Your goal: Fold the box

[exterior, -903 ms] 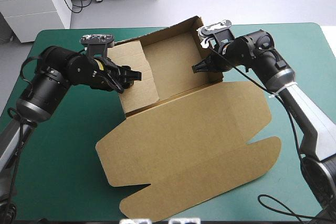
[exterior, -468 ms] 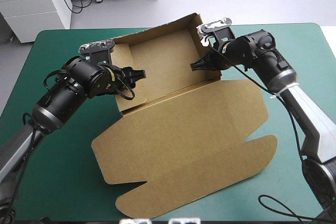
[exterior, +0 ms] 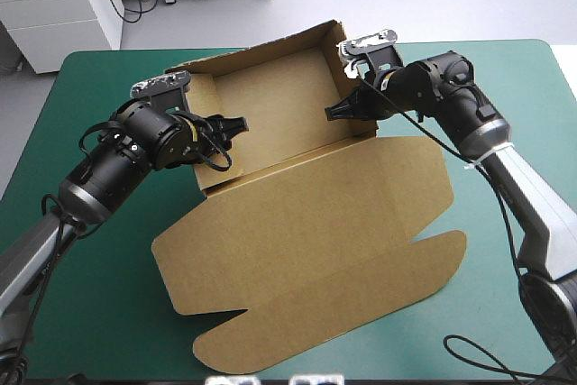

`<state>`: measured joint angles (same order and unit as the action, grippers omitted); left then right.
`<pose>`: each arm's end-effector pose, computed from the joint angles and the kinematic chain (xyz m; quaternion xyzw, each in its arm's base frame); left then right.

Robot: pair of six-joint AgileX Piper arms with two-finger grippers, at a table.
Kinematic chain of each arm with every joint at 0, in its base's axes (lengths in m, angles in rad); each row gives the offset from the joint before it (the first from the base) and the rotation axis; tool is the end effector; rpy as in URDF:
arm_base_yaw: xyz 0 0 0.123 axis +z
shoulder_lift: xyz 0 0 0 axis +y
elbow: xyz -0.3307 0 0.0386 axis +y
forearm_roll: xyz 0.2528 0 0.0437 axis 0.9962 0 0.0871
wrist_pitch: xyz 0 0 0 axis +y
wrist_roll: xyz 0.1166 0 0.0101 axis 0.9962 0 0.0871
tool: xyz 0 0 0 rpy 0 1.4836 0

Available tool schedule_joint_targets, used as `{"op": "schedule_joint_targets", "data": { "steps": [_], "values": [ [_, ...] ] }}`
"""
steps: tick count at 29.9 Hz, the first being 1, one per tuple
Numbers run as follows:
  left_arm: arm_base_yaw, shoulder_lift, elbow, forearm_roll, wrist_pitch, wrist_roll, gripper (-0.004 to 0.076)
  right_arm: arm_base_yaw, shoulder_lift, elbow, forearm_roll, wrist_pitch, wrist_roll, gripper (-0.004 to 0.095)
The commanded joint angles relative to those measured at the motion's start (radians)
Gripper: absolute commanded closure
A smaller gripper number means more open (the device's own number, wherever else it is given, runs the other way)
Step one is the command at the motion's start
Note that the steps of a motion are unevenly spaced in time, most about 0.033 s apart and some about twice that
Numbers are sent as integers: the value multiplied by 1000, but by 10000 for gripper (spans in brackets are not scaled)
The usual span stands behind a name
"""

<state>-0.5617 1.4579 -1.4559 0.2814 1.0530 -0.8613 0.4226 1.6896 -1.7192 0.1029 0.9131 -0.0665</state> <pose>0.2858 -0.1465 0.4067 -0.1113 0.9394 -0.0883 0.3121 0.3706 0.1771 0.4147 -0.2106 0.9005 0.1156 0.3624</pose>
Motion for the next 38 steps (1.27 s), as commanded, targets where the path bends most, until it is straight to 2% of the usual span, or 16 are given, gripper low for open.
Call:
{"op": "schedule_joint_targets", "data": {
  "steps": [1, 2, 5, 19, 23, 26, 30, 34, 38],
  "values": [
    [-5, -33, -24, 24, -29, -16, 395, 3, -62, -34, 45, -85, 4, 920],
    [-5, -33, -24, 24, -29, -16, 452, 3, -62, -34, 45, -85, 2, 920],
    [-5, -33, -24, 37, -29, -16, 718, 3, -62, -34, 45, -85, -3, 920],
    [-5, -20, -28, 71, -59, 13, 731, 3, -62, -34, 24, -100, -10, 920],
    [-3, 27, -51, 69, -57, 66, 731, 3, -50, -34, -73, -95, 52, 920],
    [19, 76, -70, 46, -57, 84, 731, 1, -31, -34, -157, -53, 118, 920],
    [101, 153, -114, -135, -40, 276, 731, 1, 11, -34, -230, 7, 163, 922],
    [150, 223, -177, -198, 27, 449, 731, -25, 89, -34, -187, 43, 162, 922],
    [157, 287, -230, -120, 89, 491, 731, -58, 178, -34, -88, 125, 148, 922]
  ]
}}
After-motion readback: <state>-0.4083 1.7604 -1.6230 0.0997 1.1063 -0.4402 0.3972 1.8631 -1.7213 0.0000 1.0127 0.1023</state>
